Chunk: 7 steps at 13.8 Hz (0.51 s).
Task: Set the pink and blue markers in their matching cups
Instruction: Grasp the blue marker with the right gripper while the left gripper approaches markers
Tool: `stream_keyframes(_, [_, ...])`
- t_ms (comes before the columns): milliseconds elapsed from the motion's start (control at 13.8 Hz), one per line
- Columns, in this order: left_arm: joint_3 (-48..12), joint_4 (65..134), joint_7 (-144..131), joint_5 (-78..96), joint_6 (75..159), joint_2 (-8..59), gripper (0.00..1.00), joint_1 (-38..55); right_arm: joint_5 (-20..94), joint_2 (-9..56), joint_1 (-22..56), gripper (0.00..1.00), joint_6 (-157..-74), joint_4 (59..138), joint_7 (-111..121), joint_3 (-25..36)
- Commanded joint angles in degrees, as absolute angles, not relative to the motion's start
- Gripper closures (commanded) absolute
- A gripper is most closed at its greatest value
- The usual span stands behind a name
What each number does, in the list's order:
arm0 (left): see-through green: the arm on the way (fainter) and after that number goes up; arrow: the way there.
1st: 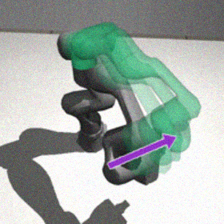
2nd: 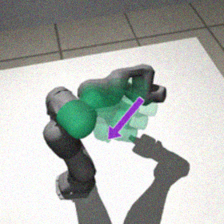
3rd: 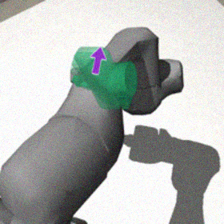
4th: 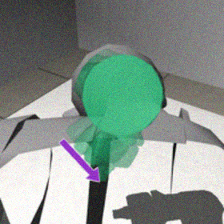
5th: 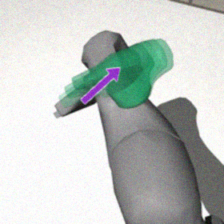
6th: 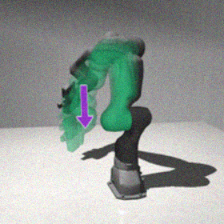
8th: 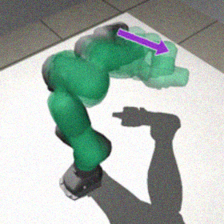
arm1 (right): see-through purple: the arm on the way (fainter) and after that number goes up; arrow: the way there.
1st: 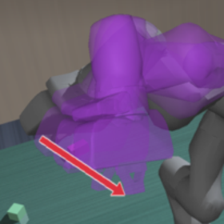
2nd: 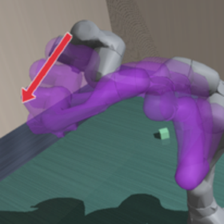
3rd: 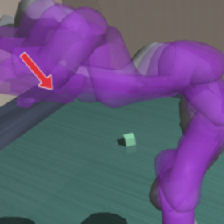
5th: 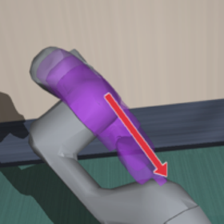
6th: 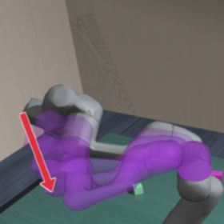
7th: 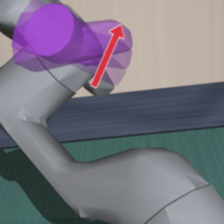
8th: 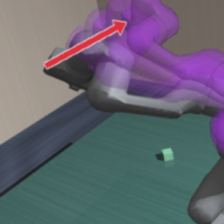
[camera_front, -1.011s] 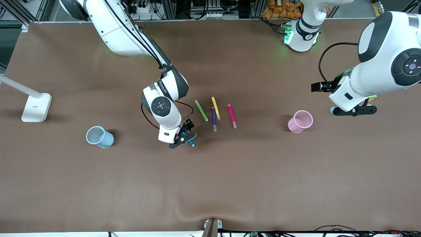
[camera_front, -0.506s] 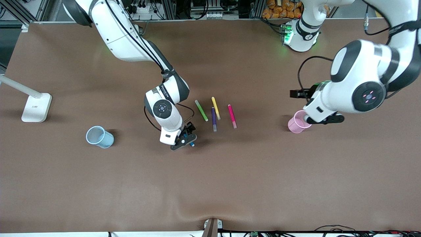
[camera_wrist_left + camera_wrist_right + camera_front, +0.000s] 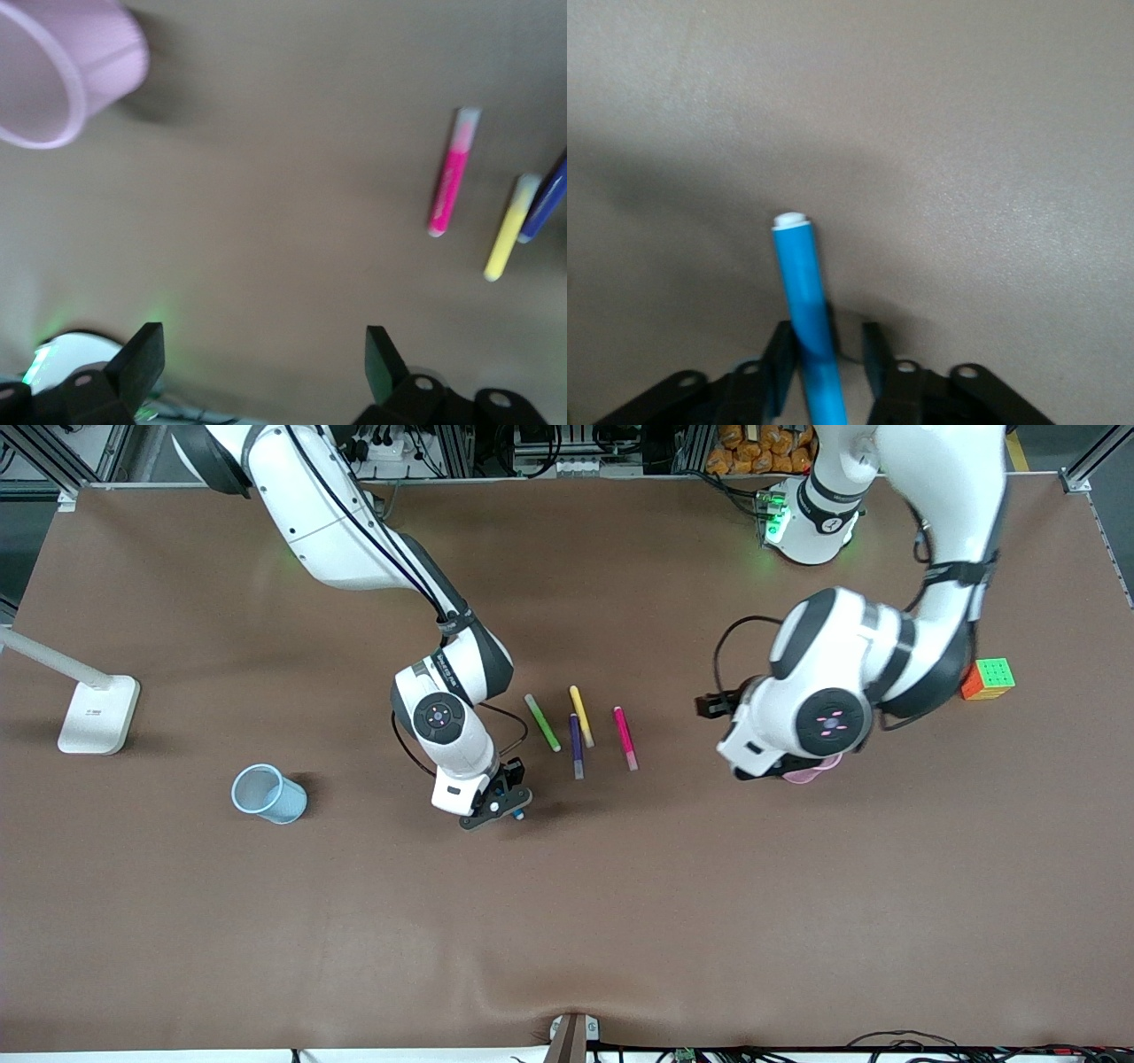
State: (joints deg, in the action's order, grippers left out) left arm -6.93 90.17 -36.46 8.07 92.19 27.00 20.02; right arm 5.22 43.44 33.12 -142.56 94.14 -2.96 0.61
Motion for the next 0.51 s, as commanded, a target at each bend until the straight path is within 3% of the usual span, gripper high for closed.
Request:
stream_keyframes(0, [-6.5,88.9,-39.6,9.1,96.4,30.4,0.00,22.0,7.6,43.7,33.7,0.94,-142.1,93.8,-4.1,0.9])
stream_keyframes(72, [-6.5,88.9,-39.7,9.1,98.1,31.1,0.00,22.2,7.8,43.6,33.8,1.00,-142.0,93.6,-4.1,0.9])
stream_keyframes(433, [-6.5,88.9,-40.3,10.7,101.7,33.2,0.00,23.2,7.7,43.2,33.6,1.00,-138.3,91.3,-3.8,0.9])
